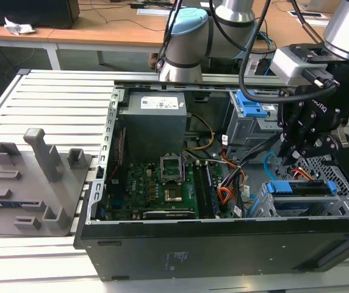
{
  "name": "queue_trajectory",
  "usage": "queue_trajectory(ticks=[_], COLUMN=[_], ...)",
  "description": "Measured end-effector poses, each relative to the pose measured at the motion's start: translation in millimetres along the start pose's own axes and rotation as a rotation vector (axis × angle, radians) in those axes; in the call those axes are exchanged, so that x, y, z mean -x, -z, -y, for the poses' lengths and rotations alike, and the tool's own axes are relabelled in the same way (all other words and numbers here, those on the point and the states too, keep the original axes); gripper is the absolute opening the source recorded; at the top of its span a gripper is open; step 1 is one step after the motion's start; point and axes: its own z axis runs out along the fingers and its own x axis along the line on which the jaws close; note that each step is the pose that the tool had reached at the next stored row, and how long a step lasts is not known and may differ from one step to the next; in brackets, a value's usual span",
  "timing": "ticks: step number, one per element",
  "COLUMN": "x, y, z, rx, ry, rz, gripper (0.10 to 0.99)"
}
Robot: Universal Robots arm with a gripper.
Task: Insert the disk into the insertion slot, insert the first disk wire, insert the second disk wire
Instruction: 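Insert the second disk wire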
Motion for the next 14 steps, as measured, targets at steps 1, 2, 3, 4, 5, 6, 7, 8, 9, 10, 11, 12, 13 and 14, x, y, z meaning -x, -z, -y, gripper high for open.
queue_trajectory(ticks=[1,2,3,4,5,6,7,8,9,10,11,12,13,14], x=[0.0,0.0,0.0,-0.9,-1.9,-3.4,-6.2,-7.9,-9.9,-13.8,-16.0,-18.0,-21.8,-24.7], y=[0.0,0.0,0.0,-0.2,-0.1,-0.1,-0.2,-0.3,-0.4,-0.5,-0.6,-0.7,-0.8,-0.9], z=[0.0,0.0,0.0,-0.1,-0.3,-0.6,-1.1,-1.4,-1.7,-2.3,-2.7,-3.0,-3.7,-3.9], rx=[0.000,0.000,0.000,0.000,0.000,0.000,0.000,0.000,0.000,0.000,0.000,0.000,0.000,0.000], ry=[0.000,0.000,0.000,0.000,0.000,0.000,0.000,0.000,0.000,0.000,0.000,0.000,0.000,0.000], rz=[0.0000,0.0000,0.0000,0.0003,0.0001,0.0000,-0.0001,0.0000,-0.0001,-0.0002,-0.0001,-0.0001,-0.0002,-0.0002], gripper=[0.161,0.161,0.161,0.161,0.161,0.161,0.161,0.161,0.161,0.161,0.161,0.161,0.161,0.161])
